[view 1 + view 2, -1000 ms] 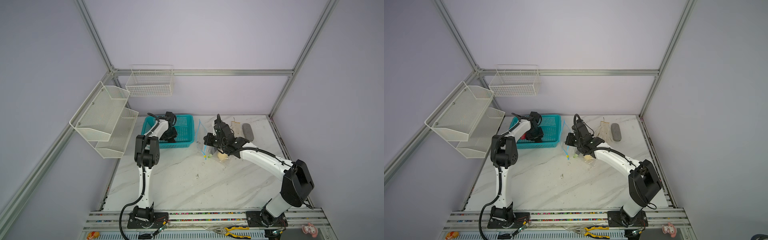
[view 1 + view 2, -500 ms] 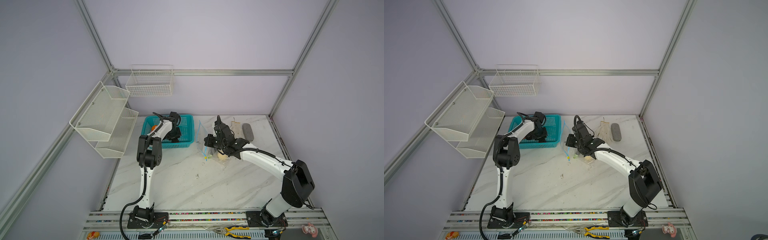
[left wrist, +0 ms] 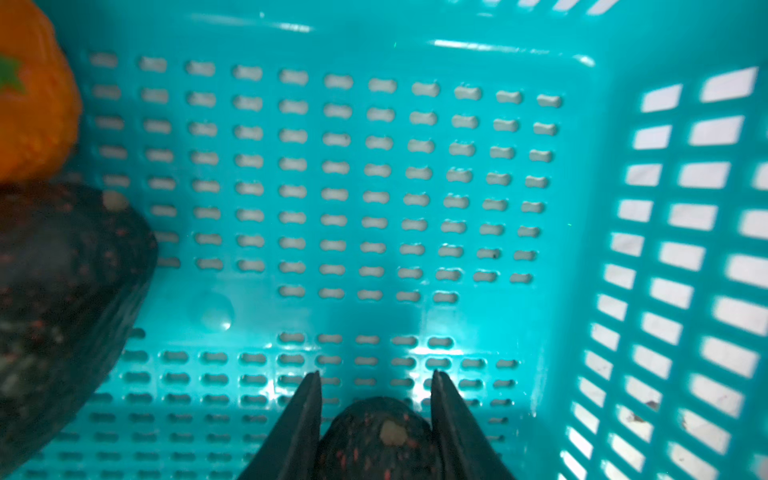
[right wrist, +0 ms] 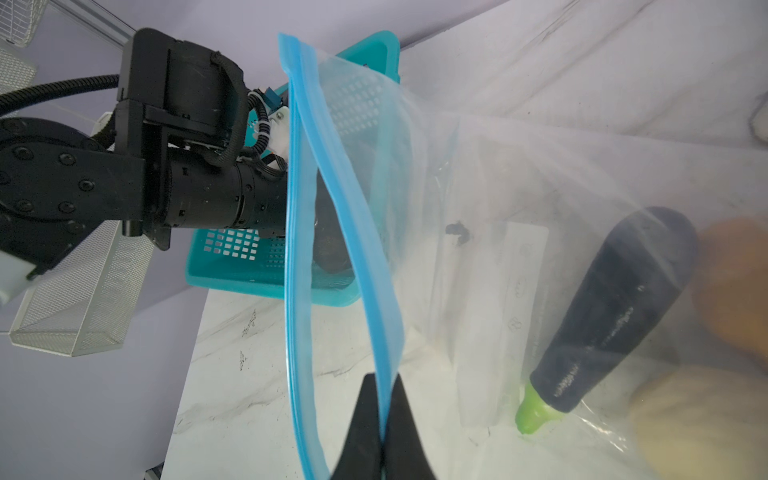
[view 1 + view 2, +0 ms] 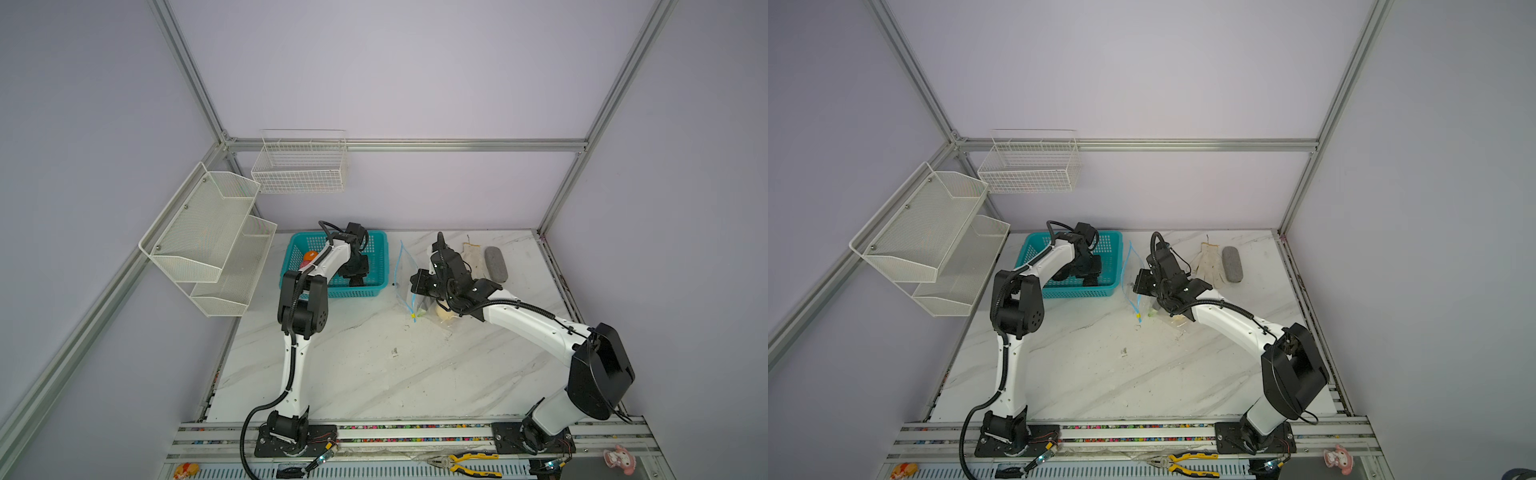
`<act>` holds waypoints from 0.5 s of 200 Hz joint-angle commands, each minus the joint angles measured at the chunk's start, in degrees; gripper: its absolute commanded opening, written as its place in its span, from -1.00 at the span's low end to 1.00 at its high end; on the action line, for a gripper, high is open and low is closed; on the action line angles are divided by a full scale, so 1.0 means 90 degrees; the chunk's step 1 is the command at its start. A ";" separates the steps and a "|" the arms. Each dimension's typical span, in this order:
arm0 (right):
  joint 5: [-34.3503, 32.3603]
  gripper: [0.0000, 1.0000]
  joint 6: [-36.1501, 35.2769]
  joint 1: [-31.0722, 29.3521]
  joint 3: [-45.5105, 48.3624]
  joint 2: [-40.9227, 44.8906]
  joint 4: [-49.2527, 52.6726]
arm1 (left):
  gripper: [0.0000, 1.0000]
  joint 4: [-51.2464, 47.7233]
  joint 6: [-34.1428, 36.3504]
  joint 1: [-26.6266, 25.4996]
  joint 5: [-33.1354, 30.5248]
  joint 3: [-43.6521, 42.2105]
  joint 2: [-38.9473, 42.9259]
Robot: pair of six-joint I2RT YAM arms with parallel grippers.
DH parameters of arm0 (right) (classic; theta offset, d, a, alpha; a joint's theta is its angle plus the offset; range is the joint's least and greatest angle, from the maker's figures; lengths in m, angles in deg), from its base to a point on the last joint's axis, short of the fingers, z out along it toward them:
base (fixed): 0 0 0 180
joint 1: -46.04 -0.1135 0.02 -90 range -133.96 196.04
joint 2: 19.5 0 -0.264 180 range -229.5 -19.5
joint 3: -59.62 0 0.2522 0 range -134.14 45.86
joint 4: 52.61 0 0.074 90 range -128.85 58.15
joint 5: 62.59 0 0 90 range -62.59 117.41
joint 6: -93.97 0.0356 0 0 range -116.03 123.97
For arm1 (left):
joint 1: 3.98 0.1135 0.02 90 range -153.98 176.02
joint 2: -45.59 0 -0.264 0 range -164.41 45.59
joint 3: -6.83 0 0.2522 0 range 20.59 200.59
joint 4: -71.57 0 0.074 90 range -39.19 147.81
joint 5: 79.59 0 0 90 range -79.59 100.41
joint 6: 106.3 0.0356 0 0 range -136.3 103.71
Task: Place the food in the zip-top bag and seal the zipper
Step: 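Lower the open left gripper onto the dark elongated avocado in the basket, then close the left gripper on the dark elongated avocado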
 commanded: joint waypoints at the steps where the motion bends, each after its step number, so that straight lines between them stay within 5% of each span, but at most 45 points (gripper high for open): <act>1: -0.0072 -1.00 0.0011 -0.0018 0.0130 0.0230 -0.0236 | -0.12 0.0023 0.0370 -0.0045 -0.0036 0.0542 -0.0059; 57: -0.0021 -1.00 0.0038 -0.0013 0.0279 0.0314 -0.0366 | 0.35 0.0058 0.0416 -0.0034 -0.0123 0.0557 0.0029; 100: 0.0106 -1.00 0.0079 -0.0018 0.0319 0.0223 -0.0477 | 0.40 0.0084 0.0306 -0.0036 -0.0158 0.0703 0.0085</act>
